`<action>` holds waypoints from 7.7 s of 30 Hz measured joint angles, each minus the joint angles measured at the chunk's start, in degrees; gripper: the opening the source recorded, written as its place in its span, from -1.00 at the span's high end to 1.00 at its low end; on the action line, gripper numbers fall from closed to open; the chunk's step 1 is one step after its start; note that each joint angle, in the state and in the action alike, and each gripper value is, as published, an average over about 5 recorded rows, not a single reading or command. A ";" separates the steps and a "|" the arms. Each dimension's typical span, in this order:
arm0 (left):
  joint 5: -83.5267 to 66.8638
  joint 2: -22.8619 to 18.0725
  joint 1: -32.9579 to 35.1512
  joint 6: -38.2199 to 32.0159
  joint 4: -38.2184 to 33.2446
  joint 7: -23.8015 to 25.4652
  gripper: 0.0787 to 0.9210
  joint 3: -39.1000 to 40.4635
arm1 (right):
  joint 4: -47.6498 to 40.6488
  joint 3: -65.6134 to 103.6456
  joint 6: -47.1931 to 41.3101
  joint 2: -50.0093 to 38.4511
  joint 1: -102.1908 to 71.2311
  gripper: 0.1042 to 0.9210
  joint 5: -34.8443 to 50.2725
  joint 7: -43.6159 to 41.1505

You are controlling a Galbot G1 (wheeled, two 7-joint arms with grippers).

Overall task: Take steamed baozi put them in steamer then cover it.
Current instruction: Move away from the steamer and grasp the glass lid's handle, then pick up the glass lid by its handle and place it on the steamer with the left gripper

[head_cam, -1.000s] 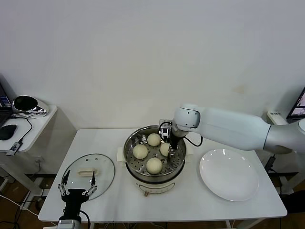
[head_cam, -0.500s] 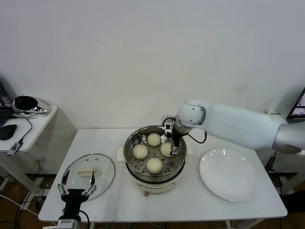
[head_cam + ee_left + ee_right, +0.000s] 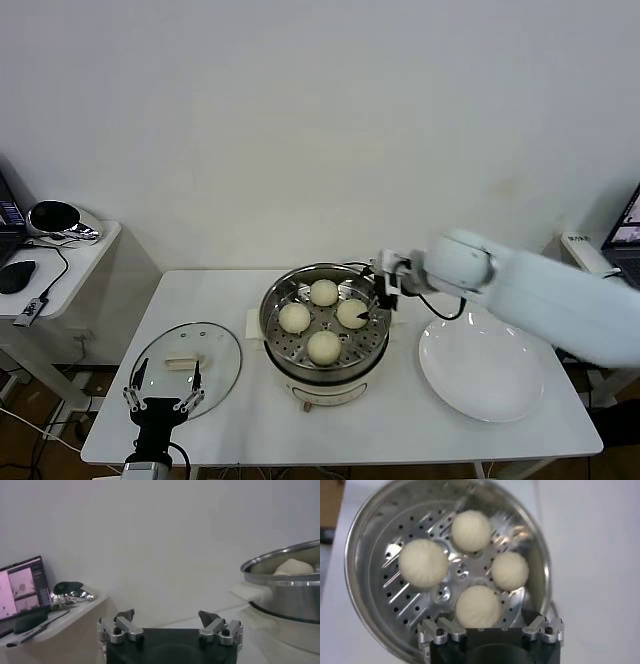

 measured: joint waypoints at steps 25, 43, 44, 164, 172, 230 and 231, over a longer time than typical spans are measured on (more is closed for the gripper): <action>11.86 -1.08 -2.05 -6.06 5.57 -2.58 -0.77 0.56 | 4.12 76.06 40.87 25.78 -73.97 -0.76 -17.71 18.62; 50.25 6.55 -6.63 -5.07 20.39 0.33 -0.77 -4.64 | 7.29 95.61 38.96 40.53 -87.46 -0.76 -14.45 24.40; 51.84 6.88 -7.30 -4.89 21.24 0.62 -0.77 -4.48 | 7.38 96.05 38.87 40.95 -87.84 -0.76 -14.37 24.60; 58.63 14.44 -42.76 38.09 5.11 24.03 0.84 33.25 | 6.44 94.89 41.40 50.09 -93.61 -0.76 -28.64 24.76; 63.39 8.17 -48.30 39.87 9.53 26.27 0.84 39.78 | 6.17 94.78 42.14 51.00 -94.12 -0.76 -30.11 25.00; 70.34 -0.53 -50.01 41.18 15.71 29.97 0.46 44.79 | 4.36 93.21 43.11 51.37 -94.34 -0.76 -31.53 25.01; 70.13 -0.35 -49.71 41.12 15.27 29.80 0.38 44.67 | 4.36 93.19 43.11 51.34 -94.35 -0.76 -31.53 25.01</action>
